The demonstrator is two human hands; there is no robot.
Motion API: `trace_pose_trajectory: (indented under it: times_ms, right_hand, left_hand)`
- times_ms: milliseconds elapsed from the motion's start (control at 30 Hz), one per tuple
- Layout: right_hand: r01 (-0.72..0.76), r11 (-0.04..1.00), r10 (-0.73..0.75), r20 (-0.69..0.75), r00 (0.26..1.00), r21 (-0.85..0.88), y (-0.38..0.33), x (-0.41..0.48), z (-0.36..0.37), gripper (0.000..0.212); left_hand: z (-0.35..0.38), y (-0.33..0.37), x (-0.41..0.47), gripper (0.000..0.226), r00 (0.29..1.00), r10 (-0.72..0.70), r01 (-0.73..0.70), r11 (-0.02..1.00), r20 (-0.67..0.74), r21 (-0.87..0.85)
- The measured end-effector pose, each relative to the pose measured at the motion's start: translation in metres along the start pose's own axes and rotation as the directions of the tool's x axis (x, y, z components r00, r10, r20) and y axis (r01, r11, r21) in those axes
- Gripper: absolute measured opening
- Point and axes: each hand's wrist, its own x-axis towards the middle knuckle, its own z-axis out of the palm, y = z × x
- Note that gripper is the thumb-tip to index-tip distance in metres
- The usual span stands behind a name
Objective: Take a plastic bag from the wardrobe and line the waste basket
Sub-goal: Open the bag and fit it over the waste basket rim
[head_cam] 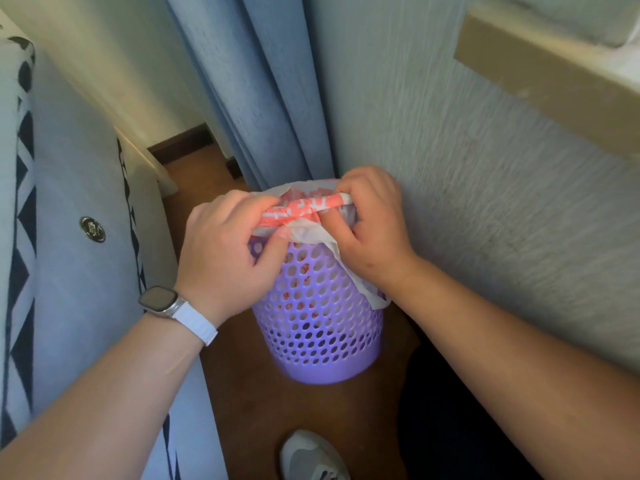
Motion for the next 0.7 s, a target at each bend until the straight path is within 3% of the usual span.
trace_pose_trajectory:
  times_ms: [100,333,400,600,700]
  right_hand:
    - [-0.006,1.0,0.006,-0.009,1.0,-0.023,-0.007,0.0,0.001,0.029]
    - [0.059,0.998,-0.058,0.016,0.998,-0.031,-0.019,-0.001,0.006,0.025]
    - [0.054,0.998,-0.056,0.065,0.996,0.024,-0.017,-0.001,0.005,0.021]
    - [0.032,0.996,-0.054,0.269,0.962,0.085,0.003,0.002,-0.003,0.039]
    - [0.024,0.996,-0.05,0.333,0.942,0.081,0.008,0.004,-0.002,0.028]
  left_hand:
    - [-0.004,0.01,0.001,0.042,0.998,0.032,-0.032,0.999,-0.045,0.0]
    - [0.001,0.008,0.002,0.026,0.999,0.014,-0.013,1.0,-0.03,0.027]
    - [0.004,0.002,0.001,0.022,1.0,-0.012,0.012,1.0,-0.007,0.012]
    - [0.008,-0.017,0.0,0.018,0.998,-0.066,0.066,0.998,-0.009,-0.005]
    - [0.013,-0.022,-0.003,0.016,0.997,-0.073,0.073,0.997,-0.013,-0.001]
